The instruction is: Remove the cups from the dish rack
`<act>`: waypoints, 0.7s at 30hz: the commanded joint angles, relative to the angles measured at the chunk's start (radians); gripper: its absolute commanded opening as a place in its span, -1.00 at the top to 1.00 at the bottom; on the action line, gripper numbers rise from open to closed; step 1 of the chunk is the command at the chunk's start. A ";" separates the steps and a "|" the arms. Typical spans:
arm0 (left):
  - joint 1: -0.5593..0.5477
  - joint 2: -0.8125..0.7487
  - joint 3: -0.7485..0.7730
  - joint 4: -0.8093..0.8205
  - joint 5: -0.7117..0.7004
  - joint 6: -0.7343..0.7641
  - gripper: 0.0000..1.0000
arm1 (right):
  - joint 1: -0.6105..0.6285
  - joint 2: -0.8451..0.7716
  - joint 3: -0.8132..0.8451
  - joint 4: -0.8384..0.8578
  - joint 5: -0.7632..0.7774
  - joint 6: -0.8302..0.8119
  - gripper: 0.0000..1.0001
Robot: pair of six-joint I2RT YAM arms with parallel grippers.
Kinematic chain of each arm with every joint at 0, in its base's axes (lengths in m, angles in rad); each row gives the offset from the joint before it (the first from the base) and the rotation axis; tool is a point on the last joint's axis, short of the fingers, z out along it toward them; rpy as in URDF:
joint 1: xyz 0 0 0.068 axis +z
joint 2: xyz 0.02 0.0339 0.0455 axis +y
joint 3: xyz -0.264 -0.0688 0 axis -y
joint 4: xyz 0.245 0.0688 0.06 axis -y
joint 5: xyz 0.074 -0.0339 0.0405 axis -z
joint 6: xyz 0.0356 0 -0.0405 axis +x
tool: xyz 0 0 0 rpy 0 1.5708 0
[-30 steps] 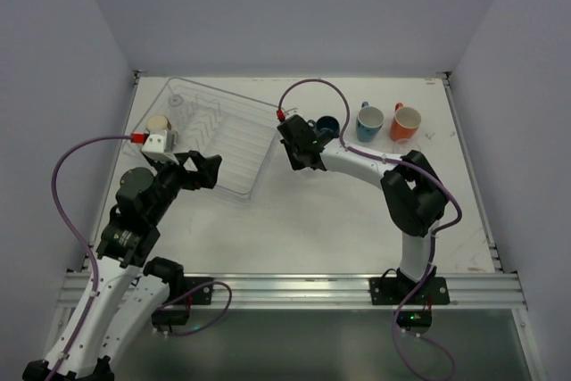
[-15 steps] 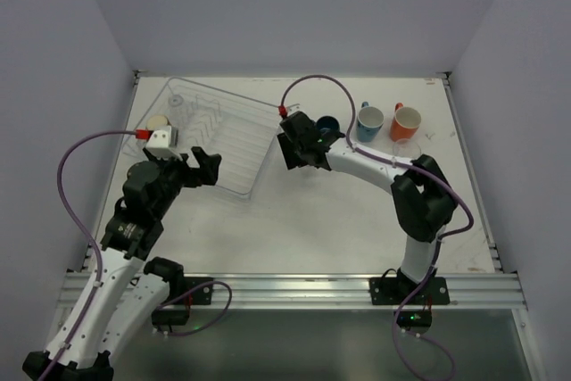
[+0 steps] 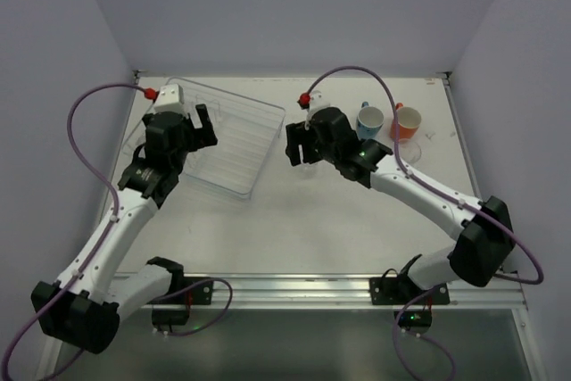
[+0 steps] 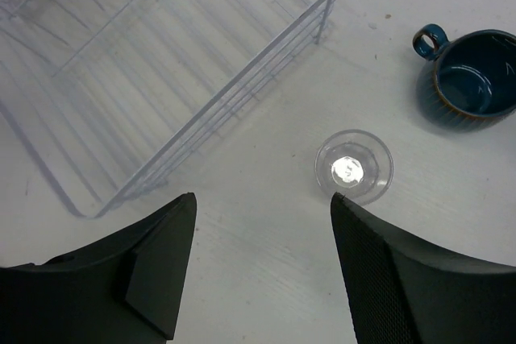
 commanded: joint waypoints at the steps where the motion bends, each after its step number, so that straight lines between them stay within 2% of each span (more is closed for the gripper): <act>1: 0.025 0.140 0.101 0.010 -0.154 0.008 -1.00 | 0.009 -0.114 -0.114 0.116 -0.075 0.029 -0.40; 6: 0.117 0.318 0.222 0.016 -0.184 -0.030 -0.96 | 0.009 -0.208 -0.217 0.167 -0.098 0.031 -0.40; 14: 0.350 0.475 0.264 0.068 -0.069 -0.095 -0.85 | 0.009 -0.260 -0.279 0.231 -0.149 0.044 -0.40; 21: 0.462 0.607 0.253 0.120 0.027 -0.103 -0.79 | 0.011 -0.268 -0.300 0.244 -0.150 0.049 -0.40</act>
